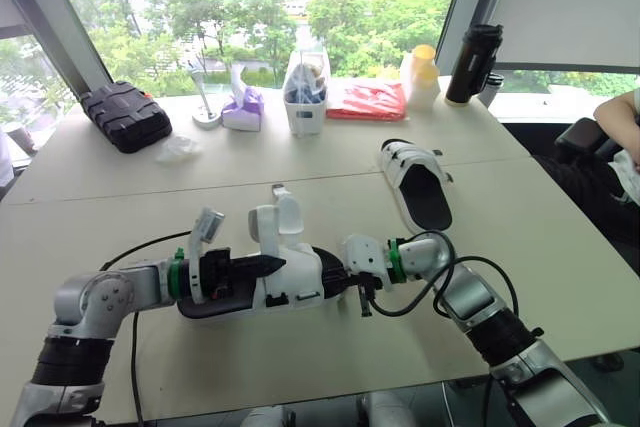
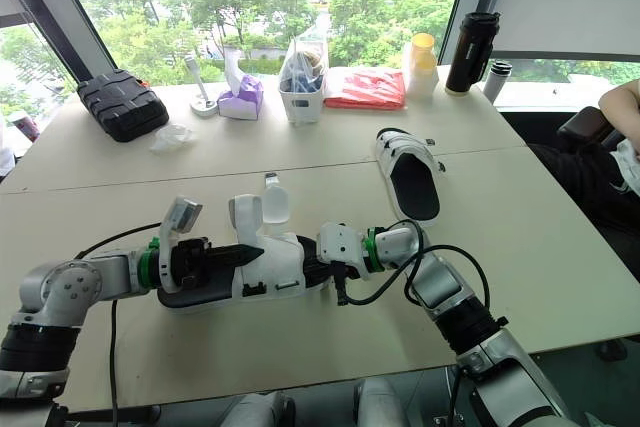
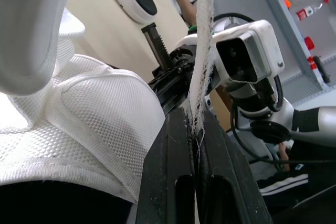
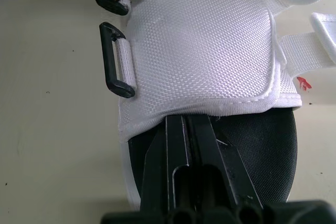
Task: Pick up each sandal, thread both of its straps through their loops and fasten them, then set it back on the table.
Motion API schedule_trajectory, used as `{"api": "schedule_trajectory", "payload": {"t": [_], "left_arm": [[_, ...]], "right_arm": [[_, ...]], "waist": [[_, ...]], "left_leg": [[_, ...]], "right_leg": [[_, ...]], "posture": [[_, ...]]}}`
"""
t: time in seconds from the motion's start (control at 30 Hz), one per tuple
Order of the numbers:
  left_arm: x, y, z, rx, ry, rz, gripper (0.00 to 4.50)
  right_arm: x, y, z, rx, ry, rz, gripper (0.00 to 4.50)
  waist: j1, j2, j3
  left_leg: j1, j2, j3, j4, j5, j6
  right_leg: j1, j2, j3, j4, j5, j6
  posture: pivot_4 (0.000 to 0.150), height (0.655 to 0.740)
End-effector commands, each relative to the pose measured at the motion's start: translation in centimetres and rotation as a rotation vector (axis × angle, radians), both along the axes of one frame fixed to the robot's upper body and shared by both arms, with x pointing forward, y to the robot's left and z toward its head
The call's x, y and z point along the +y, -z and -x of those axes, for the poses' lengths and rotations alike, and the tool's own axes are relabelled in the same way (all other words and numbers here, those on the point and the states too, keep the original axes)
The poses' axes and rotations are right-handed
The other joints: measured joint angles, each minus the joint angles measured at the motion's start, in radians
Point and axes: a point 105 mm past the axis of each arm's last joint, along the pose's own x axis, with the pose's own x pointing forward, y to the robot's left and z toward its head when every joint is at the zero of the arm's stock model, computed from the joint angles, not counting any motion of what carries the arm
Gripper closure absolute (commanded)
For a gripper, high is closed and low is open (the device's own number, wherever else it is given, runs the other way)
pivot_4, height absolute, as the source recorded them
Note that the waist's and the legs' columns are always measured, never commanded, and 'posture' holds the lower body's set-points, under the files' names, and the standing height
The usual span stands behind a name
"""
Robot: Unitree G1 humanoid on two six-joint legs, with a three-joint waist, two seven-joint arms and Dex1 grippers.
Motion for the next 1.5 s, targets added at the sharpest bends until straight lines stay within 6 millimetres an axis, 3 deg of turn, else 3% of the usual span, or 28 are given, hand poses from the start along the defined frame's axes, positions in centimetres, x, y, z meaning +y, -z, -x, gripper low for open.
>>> {"api": "schedule_trajectory", "payload": {"t": [0.03, 0.4, 0.53, 1.03, 1.13, 1.37, 1.5], "left_arm": [[0.4, 0.5, 0.3, -0.010, 0.015, -0.020, 4.44], [0.2, 0.2, 1.1, -0.220, 0.078, -0.051, 4.44], [-0.1, 1.2, 2.4, -0.267, 0.141, -0.107, 4.44], [0.4, 3.0, 2.2, -0.486, 0.134, -0.260, 4.44], [0.6, 3.1, 2.5, -0.492, 0.123, -0.268, 3.63], [1.8, 1.1, 3.8, -0.497, 0.087, -0.253, 0.07], [2.8, 0.9, 6.0, -0.445, 0.116, -0.265, 0.07]], "right_arm": [[0.2, 0.7, 0.7, 0.017, -0.017, 0.021, 4.50], [0.2, 0.8, 0.7, 0.021, -0.016, 0.023, 4.50], [0.2, 0.8, 0.7, 0.022, -0.016, 0.022, 4.50], [0.5, 0.9, 0.8, 0.021, -0.018, 0.018, 4.50], [0.5, 0.9, 0.8, 0.021, -0.017, 0.017, 4.50], [0.4, 0.9, 0.6, 0.019, -0.017, 0.023, 4.50], [0.5, 0.9, 0.5, 0.015, -0.019, 0.024, 4.50]], "waist": [[0.000, 0.000, 0.000], [0.000, 0.000, 0.000], [0.000, 0.000, 0.000], [-0.001, 0.000, 0.000], [0.000, 0.000, 0.000], [0.000, 0.000, 0.000], [-0.002, 0.000, 0.000]], "left_leg": [[0.000, 0.000, 0.000, 0.000, 0.000, 0.000], [0.000, 0.001, 0.000, -0.001, 0.000, 0.000], [0.000, 0.001, 0.000, -0.001, 0.000, 0.000], [0.000, 0.001, 0.000, -0.002, 0.000, 0.000], [0.001, 0.001, 0.000, -0.002, 0.000, 0.000], [0.001, 0.002, 0.000, -0.002, 0.000, 0.000], [0.001, 0.002, 0.000, -0.003, 0.000, 0.000]], "right_leg": [[0.000, 0.000, 0.000, 0.000, 0.000, 0.000], [0.000, 0.000, 0.000, -0.001, 0.000, 0.000], [0.000, 0.000, 0.000, -0.001, 0.000, 0.000], [0.000, 0.000, 0.000, -0.001, 0.000, 0.000], [0.000, 0.000, 0.000, -0.001, 0.000, 0.000], [0.000, 0.000, 0.000, -0.001, 0.000, 0.000], [0.000, 0.000, 0.000, -0.001, 0.000, 0.000]], "posture": [[0.150, 0.7400], [0.150, 0.7400], [0.150, 0.7400], [0.150, 0.7400], [0.150, 0.7400], [0.150, 0.7400], [0.150, 0.7400]]}}
